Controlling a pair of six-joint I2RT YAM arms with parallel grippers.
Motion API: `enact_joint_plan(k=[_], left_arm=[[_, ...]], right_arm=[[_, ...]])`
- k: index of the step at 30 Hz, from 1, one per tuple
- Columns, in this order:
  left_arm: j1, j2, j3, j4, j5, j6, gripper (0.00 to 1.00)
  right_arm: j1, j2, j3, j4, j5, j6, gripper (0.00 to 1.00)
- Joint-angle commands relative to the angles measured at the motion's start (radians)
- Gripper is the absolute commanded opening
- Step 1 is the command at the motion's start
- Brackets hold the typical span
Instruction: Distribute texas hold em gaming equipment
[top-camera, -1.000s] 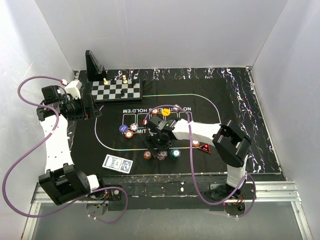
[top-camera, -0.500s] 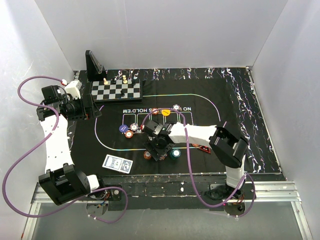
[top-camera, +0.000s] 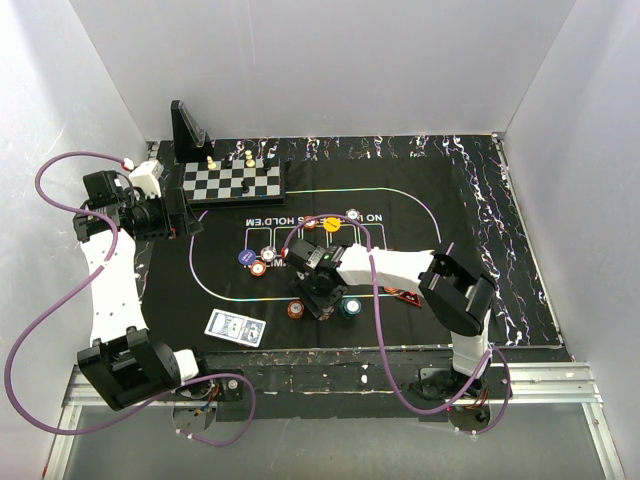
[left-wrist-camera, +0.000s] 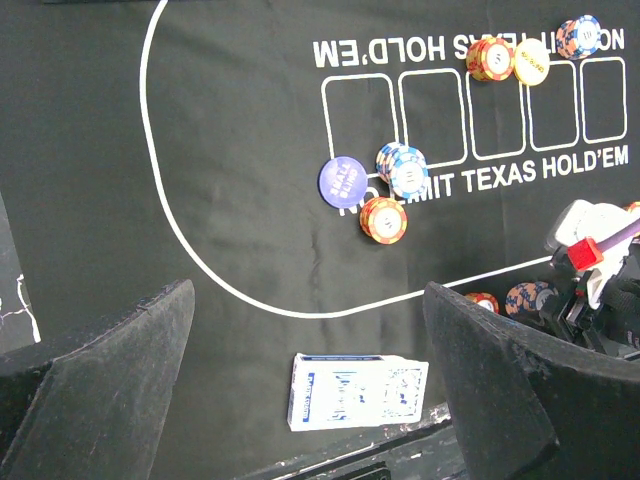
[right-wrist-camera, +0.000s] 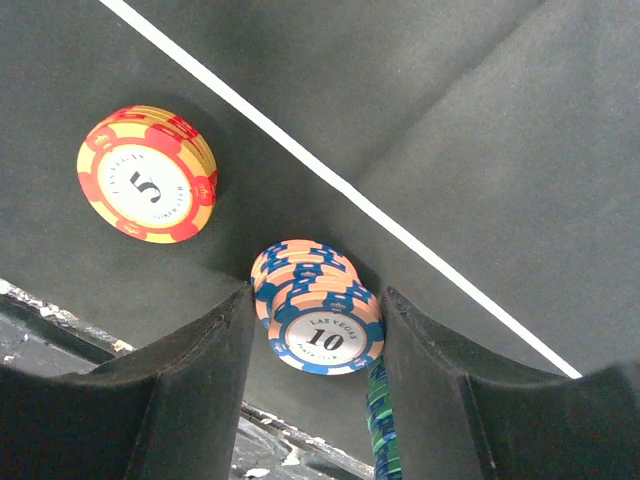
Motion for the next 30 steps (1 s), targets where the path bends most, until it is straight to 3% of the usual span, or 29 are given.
enact_joint_plan(k=[1,7,13,18,24,30], left_arm=[[0.009,-0.035,0.003,0.009,-0.003,0.005,1.00],[0.009,-0.032,0.005,0.010,0.000,0.001,1.00],[0.007,-0.035,0.001,0.009,0.000,0.001,1.00],[0.007,-0.033,0.008,0.007,0.000,0.001,1.00],[0.007,-0.032,0.006,0.010,0.001,-0.001,1.00],[0.007,-0.035,0.001,0.012,-0.003,0.005,1.00]], right_arm=[[0.002,-0.022,0.050,-0.019,0.014,-0.005,0.59],[0.000,-0.027,0.060,-0.028,0.017,-0.007,0.54],[0.000,0.002,0.044,-0.019,-0.004,-0.004,0.64],[0.000,0.011,0.034,-0.008,-0.021,0.001,0.64],[0.000,0.025,0.045,-0.011,-0.036,-0.002,0.61],[0.000,0.019,0.056,-0.019,-0.018,0.000,0.49]])
